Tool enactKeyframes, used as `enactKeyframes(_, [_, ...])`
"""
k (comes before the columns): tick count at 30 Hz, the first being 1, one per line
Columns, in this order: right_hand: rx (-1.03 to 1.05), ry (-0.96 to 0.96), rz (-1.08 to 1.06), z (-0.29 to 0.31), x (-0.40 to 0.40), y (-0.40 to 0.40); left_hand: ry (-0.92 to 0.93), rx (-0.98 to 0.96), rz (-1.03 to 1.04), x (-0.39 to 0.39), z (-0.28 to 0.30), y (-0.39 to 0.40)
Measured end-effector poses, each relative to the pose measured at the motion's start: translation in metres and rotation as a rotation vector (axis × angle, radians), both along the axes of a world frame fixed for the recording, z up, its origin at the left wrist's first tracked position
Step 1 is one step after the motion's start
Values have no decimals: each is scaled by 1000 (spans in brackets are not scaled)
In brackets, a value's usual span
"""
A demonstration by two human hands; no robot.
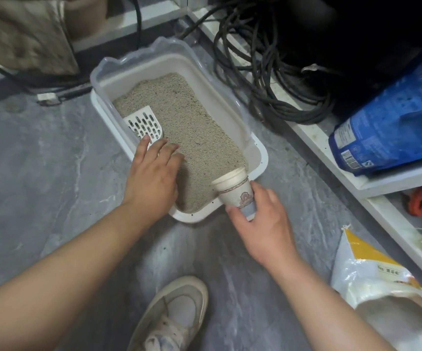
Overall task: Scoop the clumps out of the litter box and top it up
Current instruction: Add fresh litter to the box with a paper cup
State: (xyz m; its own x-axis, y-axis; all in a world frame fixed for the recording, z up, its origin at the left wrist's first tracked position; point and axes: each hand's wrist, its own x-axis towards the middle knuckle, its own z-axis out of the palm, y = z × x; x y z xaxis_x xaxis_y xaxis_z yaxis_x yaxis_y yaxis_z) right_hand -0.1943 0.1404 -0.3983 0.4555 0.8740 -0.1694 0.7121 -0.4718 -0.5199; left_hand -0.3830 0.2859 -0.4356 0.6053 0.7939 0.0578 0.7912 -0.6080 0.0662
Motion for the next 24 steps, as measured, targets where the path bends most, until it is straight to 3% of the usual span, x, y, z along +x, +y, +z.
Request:
enactKeyframes(5, [63,128,-128,13,9,-34,-145,-27,53,21,18,-15])
enactKeyframes(7, [107,110,-225,18,12,-53,-256,-86,-52,46,25,-32])
enactKeyframes(12, [207,24,-490,22,16,-109,-519,-448,-363,109,30,-93])
enactKeyframes(17, [282,-49,-733,19,24,-179,-468,-690,-656,153,24,-157])
enactKeyframes(21, [177,-60,-969,14,42,-236,-392,-744,-831,171,11,-198])
enactKeyframes(24, [26,-101,-1035,13,59,-264,-261,-756,-923,183,0,-216])
